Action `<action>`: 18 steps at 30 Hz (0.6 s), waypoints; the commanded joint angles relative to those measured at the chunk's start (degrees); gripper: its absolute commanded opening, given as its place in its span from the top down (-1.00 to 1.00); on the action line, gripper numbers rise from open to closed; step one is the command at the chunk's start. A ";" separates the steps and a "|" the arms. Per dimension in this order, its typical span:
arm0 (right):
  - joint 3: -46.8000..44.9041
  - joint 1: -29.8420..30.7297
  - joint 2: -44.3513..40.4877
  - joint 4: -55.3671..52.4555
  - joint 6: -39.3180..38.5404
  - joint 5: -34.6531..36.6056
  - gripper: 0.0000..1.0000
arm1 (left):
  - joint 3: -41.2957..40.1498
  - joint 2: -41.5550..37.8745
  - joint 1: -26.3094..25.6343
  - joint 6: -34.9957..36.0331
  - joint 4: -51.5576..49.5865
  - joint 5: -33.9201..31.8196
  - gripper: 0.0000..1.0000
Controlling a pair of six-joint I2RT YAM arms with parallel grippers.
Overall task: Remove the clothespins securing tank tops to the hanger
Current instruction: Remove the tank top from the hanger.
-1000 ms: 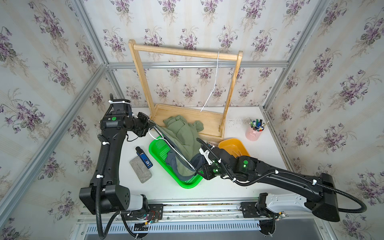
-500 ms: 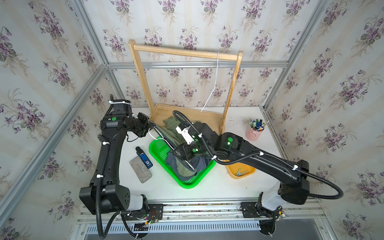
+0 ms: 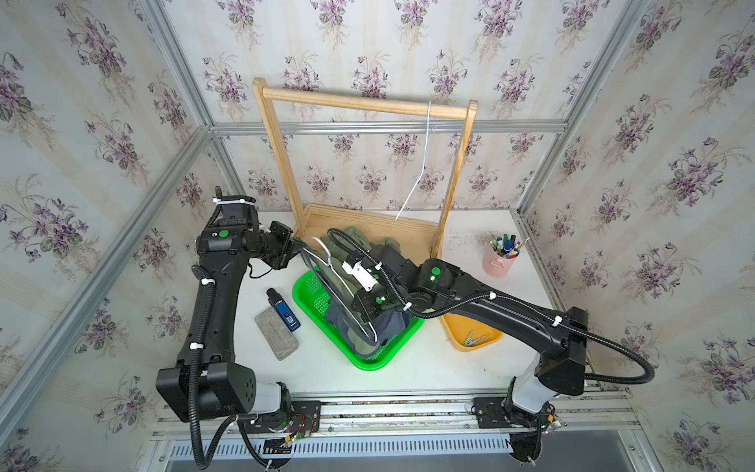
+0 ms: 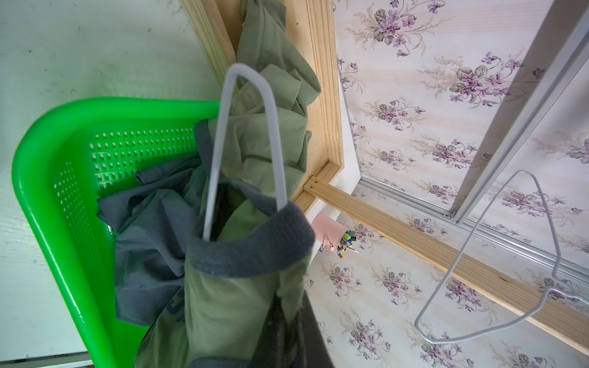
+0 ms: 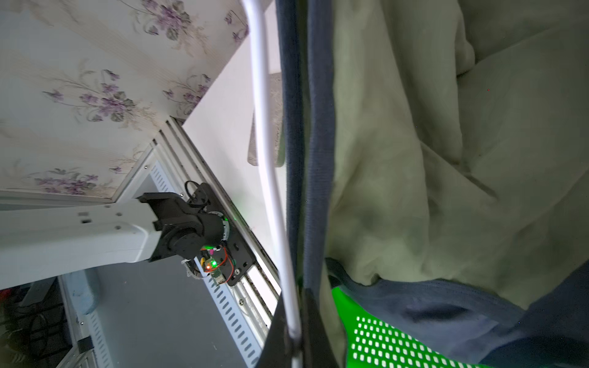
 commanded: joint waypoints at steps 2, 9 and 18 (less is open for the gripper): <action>6.23 -0.42 -0.28 -3.09 3.61 1.64 1.00 | 1.06 -0.37 0.20 2.55 1.00 0.17 1.00; 9.45 -0.49 0.50 -2.12 4.61 -0.64 1.00 | -0.33 -1.48 -0.05 4.12 0.94 0.48 1.00; 17.80 -1.07 6.12 -0.99 5.82 -4.58 1.00 | -5.15 -3.95 -1.52 4.74 0.95 0.99 1.00</action>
